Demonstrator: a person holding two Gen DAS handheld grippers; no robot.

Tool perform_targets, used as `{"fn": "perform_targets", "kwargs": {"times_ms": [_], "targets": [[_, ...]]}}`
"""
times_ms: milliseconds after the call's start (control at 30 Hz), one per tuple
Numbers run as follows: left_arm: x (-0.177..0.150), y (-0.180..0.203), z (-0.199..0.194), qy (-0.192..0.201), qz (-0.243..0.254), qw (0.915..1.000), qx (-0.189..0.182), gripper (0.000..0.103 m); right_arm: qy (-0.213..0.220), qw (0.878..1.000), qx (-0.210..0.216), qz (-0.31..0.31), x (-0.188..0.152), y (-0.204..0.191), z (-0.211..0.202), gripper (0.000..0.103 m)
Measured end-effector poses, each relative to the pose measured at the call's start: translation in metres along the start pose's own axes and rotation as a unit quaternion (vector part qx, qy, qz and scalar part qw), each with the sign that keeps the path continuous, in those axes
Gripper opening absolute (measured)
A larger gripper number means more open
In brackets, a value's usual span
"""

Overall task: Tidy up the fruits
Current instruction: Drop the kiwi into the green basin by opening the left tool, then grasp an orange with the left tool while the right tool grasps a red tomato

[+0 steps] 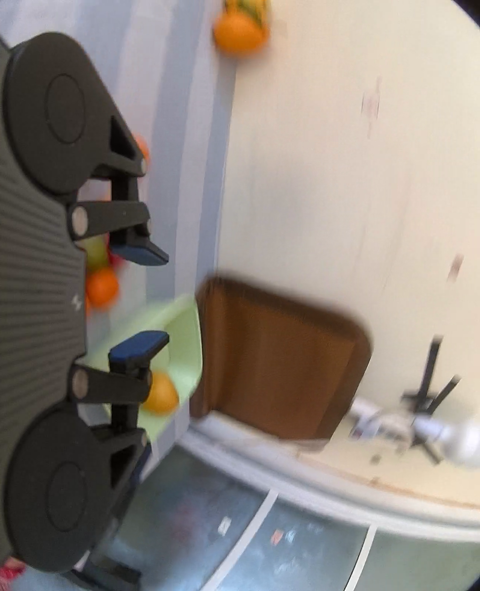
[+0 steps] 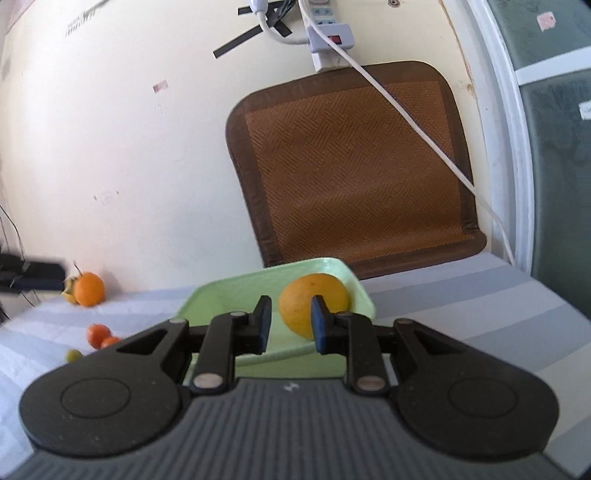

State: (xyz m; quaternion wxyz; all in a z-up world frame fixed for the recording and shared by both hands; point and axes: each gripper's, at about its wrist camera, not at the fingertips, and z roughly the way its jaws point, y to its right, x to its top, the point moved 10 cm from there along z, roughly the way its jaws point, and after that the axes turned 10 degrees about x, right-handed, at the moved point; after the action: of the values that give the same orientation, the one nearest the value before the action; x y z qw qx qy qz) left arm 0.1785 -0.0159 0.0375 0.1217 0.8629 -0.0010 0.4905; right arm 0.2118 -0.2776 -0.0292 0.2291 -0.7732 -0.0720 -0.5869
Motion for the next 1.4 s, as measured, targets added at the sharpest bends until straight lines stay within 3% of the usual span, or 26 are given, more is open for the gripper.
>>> {"fn": "perform_targets", "kwargs": {"times_ms": [100, 200, 300, 500, 567, 867, 967, 1067, 1200, 1400], "targets": [[-0.019, -0.039, -0.019, 0.000, -0.009, 0.9987, 0.049, 0.044, -0.002, 1.000, 0.021, 0.006, -0.003, -0.018, -0.004, 0.027], [-0.044, -0.063, -0.029, -0.010, -0.018, 0.9971, 0.074, 0.044, -0.015, 0.999, 0.045, -0.002, -0.012, -0.046, -0.005, 0.027], [-0.065, -0.063, -0.032, -0.019, -0.012, 0.9973, 0.071, 0.053, -0.038, 0.996, 0.081, -0.013, -0.024, -0.079, -0.004, 0.030], [-0.086, -0.040, -0.021, -0.027, 0.031, 0.9978, 0.052, 0.059, -0.100, 0.987, 0.122, -0.028, -0.048, -0.123, 0.020, 0.034], [-0.089, -0.033, -0.017, -0.027, 0.045, 0.9972, 0.052, 0.061, -0.117, 0.985, 0.122, -0.024, -0.056, -0.128, 0.029, 0.038], [-0.103, -0.023, 0.006, -0.034, 0.090, 0.9925, 0.076, 0.060, -0.174, 0.978, 0.112, -0.028, -0.080, -0.136, 0.051, 0.038], [-0.106, -0.020, 0.012, -0.046, 0.098, 0.9914, 0.074, 0.050, -0.188, 0.976, 0.106, -0.031, -0.085, -0.136, 0.054, 0.038], [-0.109, -0.018, 0.014, -0.056, 0.098, 0.9913, 0.068, 0.042, -0.190, 0.975, 0.100, -0.050, -0.087, -0.140, 0.054, 0.038], [-0.110, -0.019, 0.012, -0.053, 0.100, 0.9913, 0.067, 0.041, -0.192, 0.974, 0.091, -0.082, -0.090, -0.143, 0.055, 0.032], [-0.109, -0.023, 0.010, -0.052, 0.086, 0.9931, 0.061, 0.041, -0.186, 0.975, 0.095, -0.078, -0.088, -0.139, 0.046, 0.031]]}}
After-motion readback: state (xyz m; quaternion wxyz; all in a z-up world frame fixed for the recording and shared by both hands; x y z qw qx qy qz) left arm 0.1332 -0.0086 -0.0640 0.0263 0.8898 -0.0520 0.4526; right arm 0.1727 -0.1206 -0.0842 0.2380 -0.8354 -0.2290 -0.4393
